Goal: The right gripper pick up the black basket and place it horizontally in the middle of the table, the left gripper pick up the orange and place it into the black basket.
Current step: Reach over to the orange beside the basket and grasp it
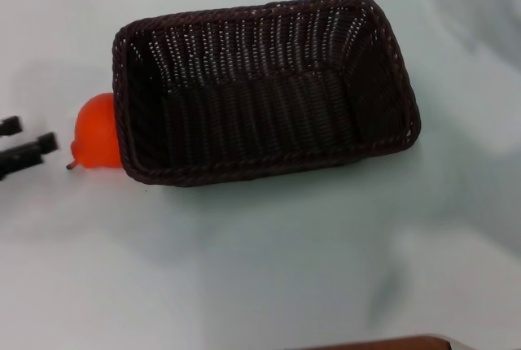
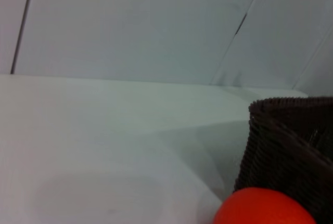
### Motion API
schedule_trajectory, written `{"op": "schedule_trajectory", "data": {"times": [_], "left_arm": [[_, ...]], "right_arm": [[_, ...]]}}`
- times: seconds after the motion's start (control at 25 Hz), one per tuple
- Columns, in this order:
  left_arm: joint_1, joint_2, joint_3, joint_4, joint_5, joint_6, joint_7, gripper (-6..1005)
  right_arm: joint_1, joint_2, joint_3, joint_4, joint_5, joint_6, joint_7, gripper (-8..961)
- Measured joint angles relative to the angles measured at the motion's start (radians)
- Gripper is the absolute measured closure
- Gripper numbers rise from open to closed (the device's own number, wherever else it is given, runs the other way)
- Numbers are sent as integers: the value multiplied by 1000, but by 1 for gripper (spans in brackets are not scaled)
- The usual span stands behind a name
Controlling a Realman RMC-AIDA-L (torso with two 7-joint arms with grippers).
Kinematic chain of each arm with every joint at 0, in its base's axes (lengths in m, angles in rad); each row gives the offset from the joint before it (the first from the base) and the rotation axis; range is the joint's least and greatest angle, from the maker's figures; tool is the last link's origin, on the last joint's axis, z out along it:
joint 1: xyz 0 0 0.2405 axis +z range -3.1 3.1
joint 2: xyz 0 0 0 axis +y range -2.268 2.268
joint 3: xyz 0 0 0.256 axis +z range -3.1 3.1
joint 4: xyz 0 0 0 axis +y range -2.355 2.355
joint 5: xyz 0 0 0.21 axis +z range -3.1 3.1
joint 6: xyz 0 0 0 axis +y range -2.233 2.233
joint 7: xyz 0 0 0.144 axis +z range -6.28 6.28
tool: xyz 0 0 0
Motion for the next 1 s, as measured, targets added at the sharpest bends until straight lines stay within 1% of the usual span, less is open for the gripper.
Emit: {"op": "schedule_trajectory", "data": {"times": [0.08, 0.16, 0.24, 0.36, 0.56, 0.64, 0.88, 0.96, 1.0], "left_arm": [[7, -31, -4, -36, 6, 51, 42, 98], [18, -59, -11, -71, 9, 91, 86, 99], [30, -93, -23, -103, 12, 114, 137, 99], [43, -122, -37, -134, 24, 109, 176, 101], [45, -141, -38, -154, 87, 88, 179, 107], [40, -152, -38, -153, 103, 89, 180, 109], [36, -200, -44, -156, 129, 140, 222, 111], [36, -207, -54, -156, 134, 146, 231, 111], [37, -208, -61, -157, 134, 143, 233, 139]], "right_arm": [[0, 0, 30, 62, 22, 27, -66, 100], [0, 1, 61, 105, 31, 48, -98, 101], [-2, 1, 88, 138, 34, 62, -110, 101], [-7, 0, 122, 168, 35, 74, -114, 101], [-14, 0, 155, 182, 35, 90, -117, 101], [-16, 0, 157, 186, 36, 91, -114, 101], [-8, -1, 157, 217, 36, 91, -113, 101], [-8, -1, 157, 223, 37, 90, -113, 101], [-8, -1, 157, 225, 37, 89, -112, 101]]}}
